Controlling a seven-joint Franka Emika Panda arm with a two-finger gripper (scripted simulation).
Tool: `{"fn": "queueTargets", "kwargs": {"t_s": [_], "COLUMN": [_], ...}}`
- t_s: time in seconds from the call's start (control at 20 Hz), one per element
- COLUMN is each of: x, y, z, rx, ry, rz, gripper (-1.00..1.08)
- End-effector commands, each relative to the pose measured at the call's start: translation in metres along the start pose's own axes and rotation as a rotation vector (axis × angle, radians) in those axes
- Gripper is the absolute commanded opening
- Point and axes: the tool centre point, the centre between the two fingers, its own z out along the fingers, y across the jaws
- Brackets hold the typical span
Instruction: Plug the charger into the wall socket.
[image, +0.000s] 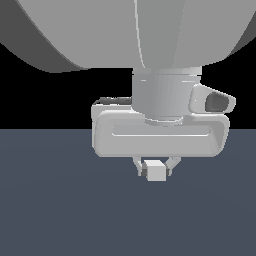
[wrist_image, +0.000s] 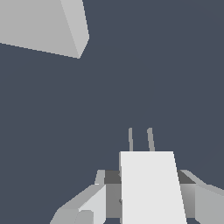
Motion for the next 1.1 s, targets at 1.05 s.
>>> {"fn": "queueTargets", "kwargs": {"t_s": [1.05], "x": [0.031], "y": [-0.075], "z": [-0.045], "rx": [-0.060], "ry": [0.005], "rz": [0.160], "gripper": [-1.00]}}
